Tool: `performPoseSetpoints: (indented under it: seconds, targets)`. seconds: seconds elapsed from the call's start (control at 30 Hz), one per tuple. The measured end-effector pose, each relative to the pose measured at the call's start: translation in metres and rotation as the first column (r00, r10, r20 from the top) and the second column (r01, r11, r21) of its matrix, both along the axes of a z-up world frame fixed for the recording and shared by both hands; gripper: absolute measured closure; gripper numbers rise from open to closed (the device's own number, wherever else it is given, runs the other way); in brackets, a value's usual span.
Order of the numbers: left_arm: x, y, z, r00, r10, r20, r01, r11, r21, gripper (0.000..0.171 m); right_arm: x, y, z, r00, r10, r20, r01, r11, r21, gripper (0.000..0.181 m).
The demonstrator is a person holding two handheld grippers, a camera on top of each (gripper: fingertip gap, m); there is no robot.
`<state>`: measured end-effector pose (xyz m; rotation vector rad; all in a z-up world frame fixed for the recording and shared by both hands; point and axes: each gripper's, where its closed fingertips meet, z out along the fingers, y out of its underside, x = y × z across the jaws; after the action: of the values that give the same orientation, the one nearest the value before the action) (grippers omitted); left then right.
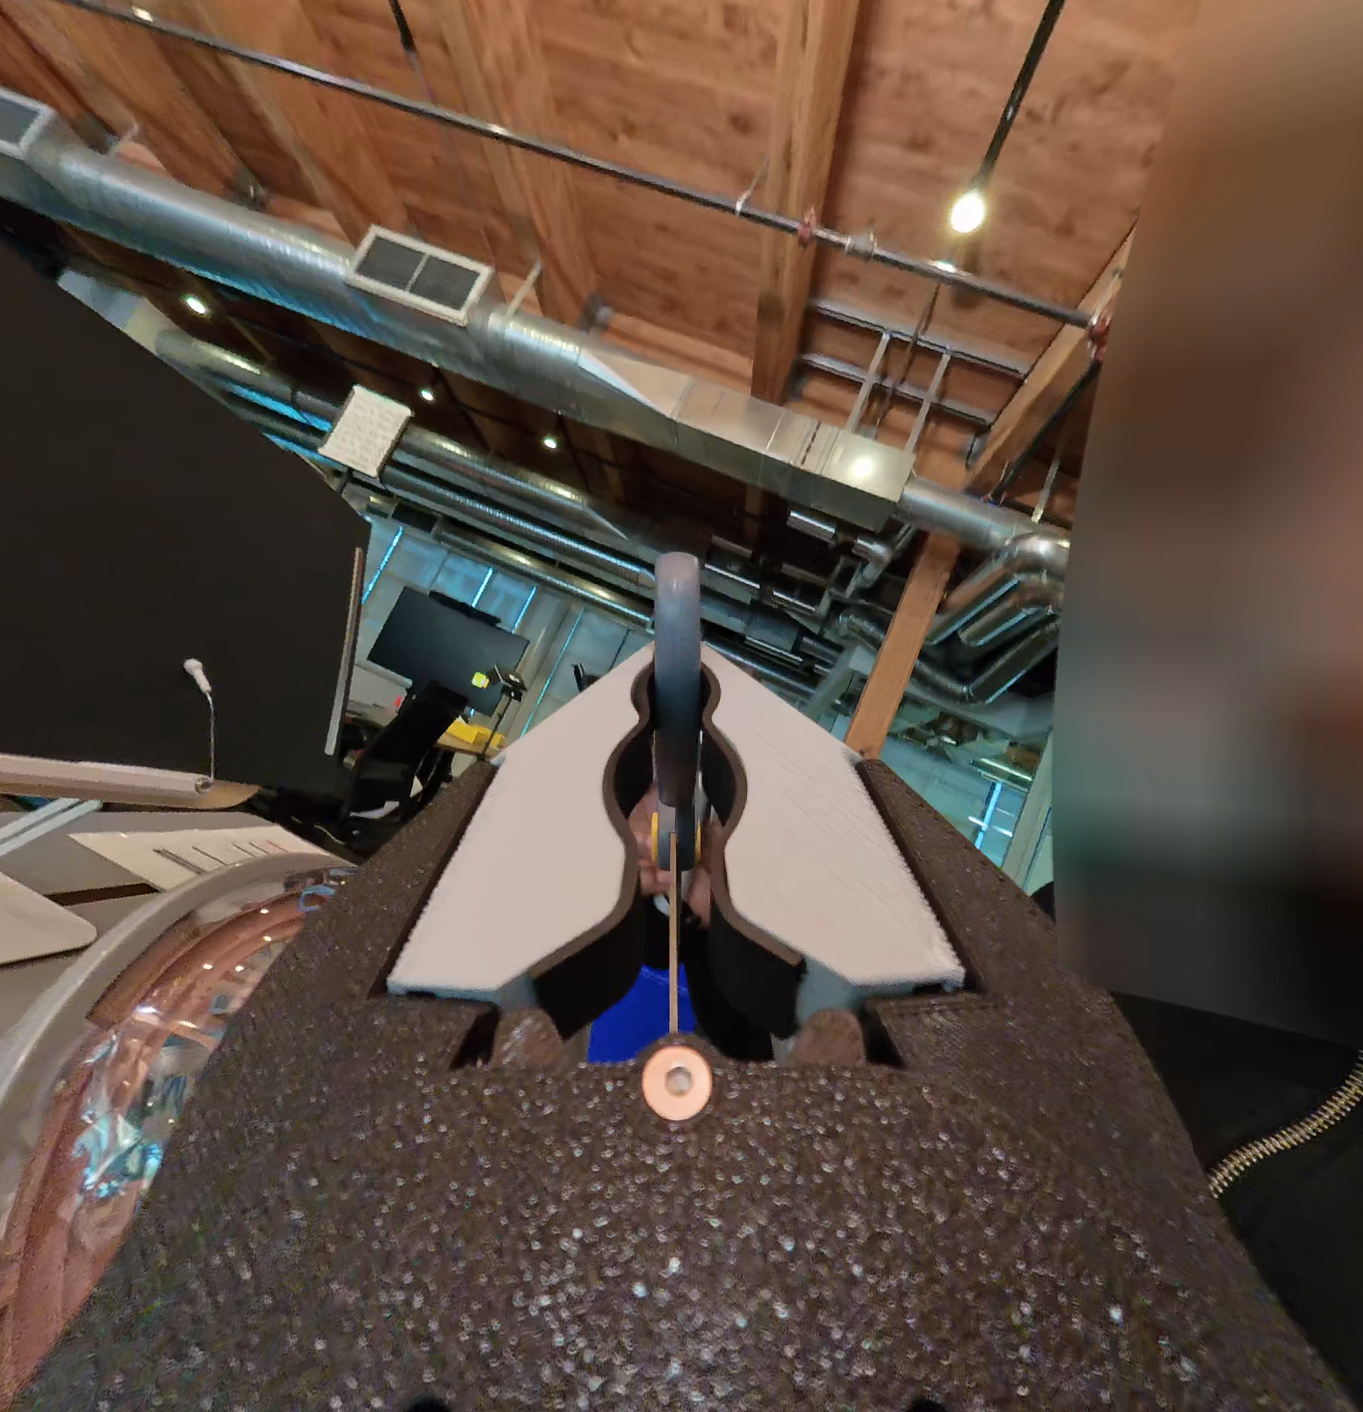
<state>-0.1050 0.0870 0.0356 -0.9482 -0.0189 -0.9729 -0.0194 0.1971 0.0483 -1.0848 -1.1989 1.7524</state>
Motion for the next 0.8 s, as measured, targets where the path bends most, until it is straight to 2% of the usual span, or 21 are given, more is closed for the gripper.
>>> performPoseSetpoints:
  seconds: [0.1, 0.23, 0.33, 0.4, 0.67, 0.73, 0.8]
  targets:
    - [-0.003, -0.001, 0.001, 1.000, 0.023, 0.002, -0.023, 1.000, 0.021, 0.169, 0.003, -0.011, -0.016, 0.997, 0.066, 0.031, -0.062, 0.992, -0.106, 0.117]
    - [0.016, 0.005, 0.001, 0.999, -0.046, -0.009, 0.047, 0.999, 0.028, 0.169, -0.005, -0.039, -0.028, 0.981, 0.186, 0.055, -0.174, 0.968, -0.182, 0.120]
    - [0.034, 0.015, -0.008, 0.996, -0.068, -0.049, 0.068, 0.998, -0.001, 0.169, -0.004, -0.049, -0.015, 0.973, 0.231, 0.013, -0.227, 0.964, -0.140, 0.172]
    - [0.044, 0.016, -0.012, 0.995, -0.097, -0.035, 0.097, 0.995, -0.002, 0.169, -0.004, -0.054, -0.009, 0.968, 0.251, 0.009, -0.250, 0.964, -0.093, 0.174]
    - [0.045, 0.010, -0.021, 0.995, -0.101, -0.018, 0.101, 0.995, 0.022, 0.167, -0.008, -0.060, -0.007, 0.959, 0.281, 0.042, -0.275, 0.955, -0.107, 0.175]
    - [0.048, 0.009, -0.025, 0.996, -0.090, -0.031, 0.090, 0.996, 0.017, 0.143, -0.009, -0.064, -0.012, 0.955, 0.282, 0.088, -0.275, 0.958, -0.080, 0.175]
    - [0.057, 0.010, -0.032, 0.993, -0.088, -0.083, 0.088, 0.996, -0.004, 0.131, -0.009, -0.069, -0.010, 0.954, 0.283, 0.094, -0.279, 0.959, -0.059, 0.175]
